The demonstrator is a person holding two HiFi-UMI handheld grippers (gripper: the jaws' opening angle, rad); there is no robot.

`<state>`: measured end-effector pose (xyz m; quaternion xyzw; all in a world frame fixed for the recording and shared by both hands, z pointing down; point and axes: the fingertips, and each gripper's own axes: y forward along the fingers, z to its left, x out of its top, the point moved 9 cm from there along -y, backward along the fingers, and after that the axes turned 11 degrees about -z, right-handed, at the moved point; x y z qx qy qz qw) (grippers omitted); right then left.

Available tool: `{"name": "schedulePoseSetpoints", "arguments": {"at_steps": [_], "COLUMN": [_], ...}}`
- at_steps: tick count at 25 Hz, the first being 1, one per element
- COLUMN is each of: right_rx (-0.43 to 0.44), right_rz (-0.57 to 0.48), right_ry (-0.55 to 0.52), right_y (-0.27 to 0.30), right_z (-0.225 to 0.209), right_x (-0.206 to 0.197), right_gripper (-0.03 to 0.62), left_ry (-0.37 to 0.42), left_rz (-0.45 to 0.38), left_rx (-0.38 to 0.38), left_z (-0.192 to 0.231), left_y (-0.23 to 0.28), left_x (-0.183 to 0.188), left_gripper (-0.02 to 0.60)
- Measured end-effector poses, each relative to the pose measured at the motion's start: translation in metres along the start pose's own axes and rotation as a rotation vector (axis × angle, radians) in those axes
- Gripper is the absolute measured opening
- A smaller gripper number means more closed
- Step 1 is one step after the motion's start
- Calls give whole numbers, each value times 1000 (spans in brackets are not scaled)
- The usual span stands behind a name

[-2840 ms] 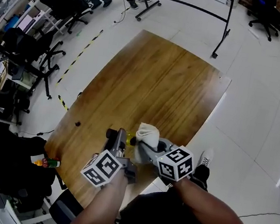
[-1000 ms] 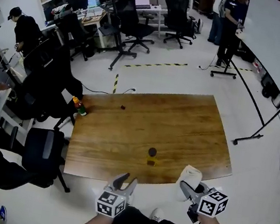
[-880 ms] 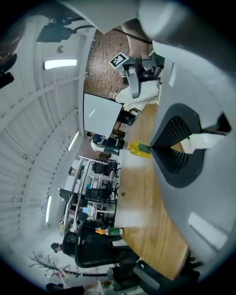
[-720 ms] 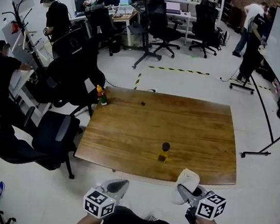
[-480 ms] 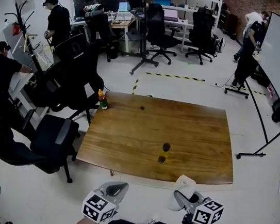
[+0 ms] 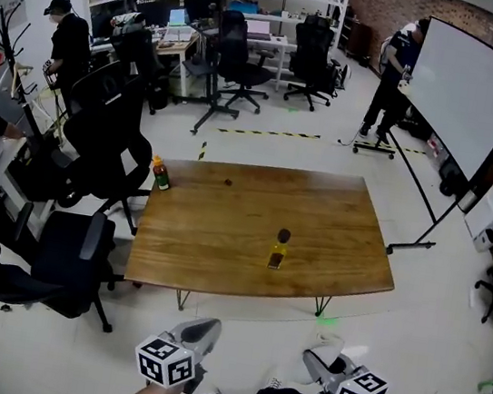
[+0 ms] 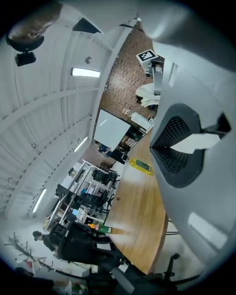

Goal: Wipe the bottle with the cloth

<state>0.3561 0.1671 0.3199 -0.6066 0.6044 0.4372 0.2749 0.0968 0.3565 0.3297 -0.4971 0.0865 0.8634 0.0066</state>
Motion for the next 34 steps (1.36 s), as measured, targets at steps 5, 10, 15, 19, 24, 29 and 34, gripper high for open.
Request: {"name": "schedulePoseSetpoints", "arguments": {"at_steps": [5, 10, 15, 19, 24, 29, 34], "right_rx": [-18, -2, 43, 64, 79, 79, 71], "right_rz": [45, 106, 101, 97, 84, 87, 85], "right_ry": [-11, -47, -94, -107, -108, -112, -106], "right_y": [-26, -30, -29, -35, -37, -39, -40], "right_z": [10, -4, -21, -30, -36, -38, -35], "right_x": [-19, -13, 7, 17, 23, 22, 23], "right_gripper": [72, 71, 71, 70, 69, 69, 69], "left_ry": [64, 105, 115, 106, 171, 194, 197], "left_rz": [9, -16, -13, 4, 41, 60, 63], "left_rx": [-50, -35, -16, 8, 26, 24, 14], "left_z": [-25, -46, -65, -76, -80, -80, -81], "left_y": [-10, -1, 8, 8, 7, 4, 1], "left_x": [-3, -4, -16, -25, -29, -30, -28], "left_gripper": [17, 17, 17, 17, 17, 17, 17]}}
